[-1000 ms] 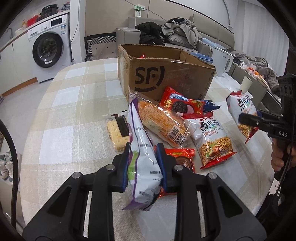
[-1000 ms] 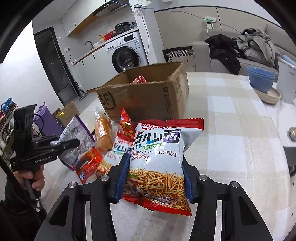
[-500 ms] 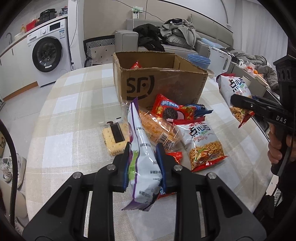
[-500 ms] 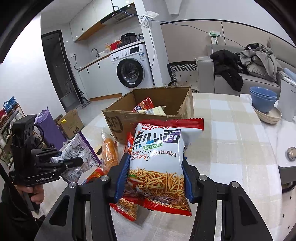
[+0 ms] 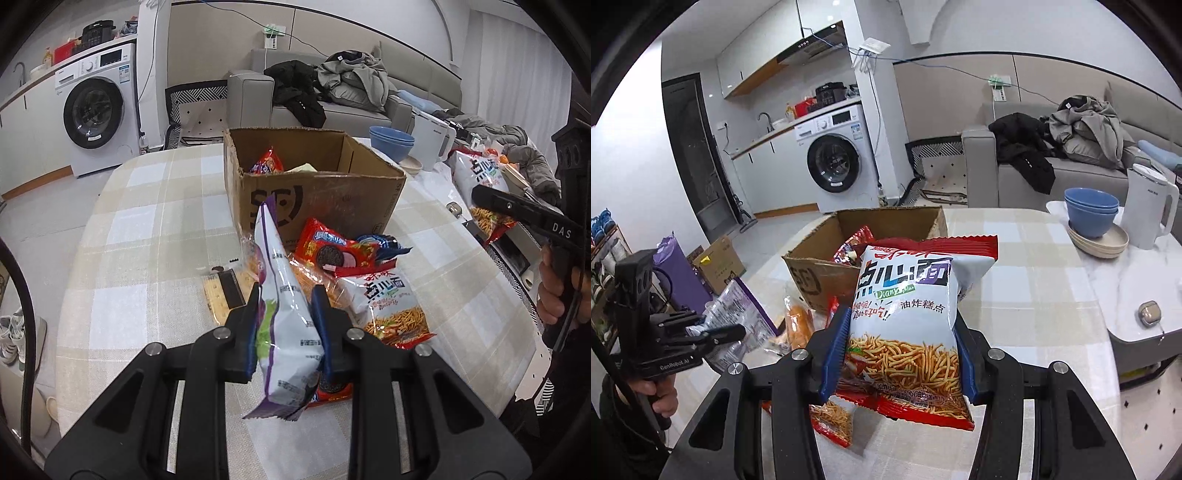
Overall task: Organize snacks
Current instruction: 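Carry the purple-edged bag and noodle bag over the open cardboard box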
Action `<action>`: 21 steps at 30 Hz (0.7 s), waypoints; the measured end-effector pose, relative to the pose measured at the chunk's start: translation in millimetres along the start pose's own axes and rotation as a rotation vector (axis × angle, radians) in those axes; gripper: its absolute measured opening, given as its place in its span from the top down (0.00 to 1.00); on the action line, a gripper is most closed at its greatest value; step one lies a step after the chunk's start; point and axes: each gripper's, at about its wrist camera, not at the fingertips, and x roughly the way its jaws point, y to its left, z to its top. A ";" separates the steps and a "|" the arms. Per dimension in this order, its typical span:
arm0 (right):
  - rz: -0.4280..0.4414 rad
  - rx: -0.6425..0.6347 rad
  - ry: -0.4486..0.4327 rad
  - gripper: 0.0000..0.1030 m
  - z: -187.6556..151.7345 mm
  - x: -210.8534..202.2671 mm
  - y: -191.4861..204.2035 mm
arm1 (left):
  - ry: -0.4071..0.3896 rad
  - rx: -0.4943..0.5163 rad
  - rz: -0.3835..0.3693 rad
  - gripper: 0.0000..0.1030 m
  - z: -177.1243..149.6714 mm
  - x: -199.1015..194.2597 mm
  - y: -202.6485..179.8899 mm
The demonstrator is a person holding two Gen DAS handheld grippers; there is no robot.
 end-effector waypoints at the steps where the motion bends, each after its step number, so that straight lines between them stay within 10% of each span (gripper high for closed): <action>1: -0.005 0.006 0.002 0.50 1.3 -1.1 -1.9 | -0.004 0.001 -0.008 0.79 2.3 -1.7 0.2; 21: 0.005 -0.037 -0.017 0.50 34.4 -4.5 4.1 | -0.074 -0.021 -0.020 0.79 56.9 -19.4 13.7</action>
